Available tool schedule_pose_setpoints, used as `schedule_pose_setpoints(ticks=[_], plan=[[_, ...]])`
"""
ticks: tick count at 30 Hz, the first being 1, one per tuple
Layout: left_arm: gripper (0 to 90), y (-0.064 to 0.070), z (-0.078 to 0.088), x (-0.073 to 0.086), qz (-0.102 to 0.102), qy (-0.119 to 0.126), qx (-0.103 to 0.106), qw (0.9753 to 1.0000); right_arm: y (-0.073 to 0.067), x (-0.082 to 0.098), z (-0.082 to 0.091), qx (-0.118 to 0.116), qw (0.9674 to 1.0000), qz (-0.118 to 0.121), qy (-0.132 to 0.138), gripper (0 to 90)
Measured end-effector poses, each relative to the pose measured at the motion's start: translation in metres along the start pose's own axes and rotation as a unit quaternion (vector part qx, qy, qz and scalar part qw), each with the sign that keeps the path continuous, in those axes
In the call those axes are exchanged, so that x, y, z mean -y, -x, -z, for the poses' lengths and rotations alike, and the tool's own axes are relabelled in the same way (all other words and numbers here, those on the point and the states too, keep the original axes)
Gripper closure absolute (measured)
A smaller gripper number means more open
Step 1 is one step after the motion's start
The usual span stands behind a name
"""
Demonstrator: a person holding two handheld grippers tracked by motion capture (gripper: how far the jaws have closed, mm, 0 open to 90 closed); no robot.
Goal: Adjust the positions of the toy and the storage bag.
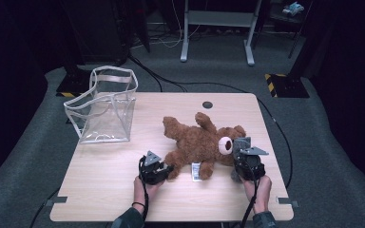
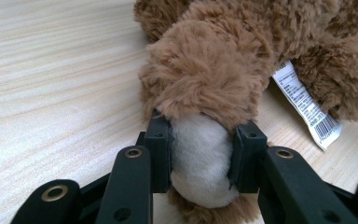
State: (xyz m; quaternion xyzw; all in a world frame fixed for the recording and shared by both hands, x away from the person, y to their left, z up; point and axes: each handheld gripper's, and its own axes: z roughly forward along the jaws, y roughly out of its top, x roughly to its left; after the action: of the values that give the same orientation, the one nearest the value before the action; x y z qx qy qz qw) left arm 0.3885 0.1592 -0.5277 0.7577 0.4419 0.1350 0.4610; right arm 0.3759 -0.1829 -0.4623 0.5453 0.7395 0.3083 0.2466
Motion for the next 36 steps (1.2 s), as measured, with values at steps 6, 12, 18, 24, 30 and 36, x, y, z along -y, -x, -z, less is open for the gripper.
schedule_pose_setpoints(ticks=[6, 12, 18, 24, 30, 36], plan=[[65.8, 0.0, 0.0, 0.0, 0.001, 0.001, 0.0, 1.0, -0.046, -0.025, -0.001, -0.049, 0.9968, 0.062, 0.017, 75.8], [65.8, 0.0, 0.0, 0.0, 0.0, 0.0, 0.002, 1.0, -0.051, -0.004, -0.046, -0.058, 0.9964, 0.04, -0.047, 76.0], [65.8, 0.0, 0.0, 0.0, 0.005, 0.001, 0.004, 1.0, -0.051, -0.024, -0.022, -0.09, 0.9952, 0.037, -0.01, 75.4], [65.8, 0.0, 0.0, 0.0, 0.004, 0.001, 0.002, 1.0, -0.064, -0.045, -0.029, -0.121, 0.992, 0.035, -0.001, 75.5], [65.8, 0.0, 0.0, 0.0, 0.0, 0.0, 0.002, 1.0, -0.065, -0.019, -0.038, -0.134, 0.9897, 0.032, -0.039, 75.7], [65.8, 0.0, 0.0, 0.0, 0.0, 0.0, 0.001, 1.0, -0.049, -0.016, -0.022, -0.125, 0.9903, 0.031, -0.052, 75.4]])
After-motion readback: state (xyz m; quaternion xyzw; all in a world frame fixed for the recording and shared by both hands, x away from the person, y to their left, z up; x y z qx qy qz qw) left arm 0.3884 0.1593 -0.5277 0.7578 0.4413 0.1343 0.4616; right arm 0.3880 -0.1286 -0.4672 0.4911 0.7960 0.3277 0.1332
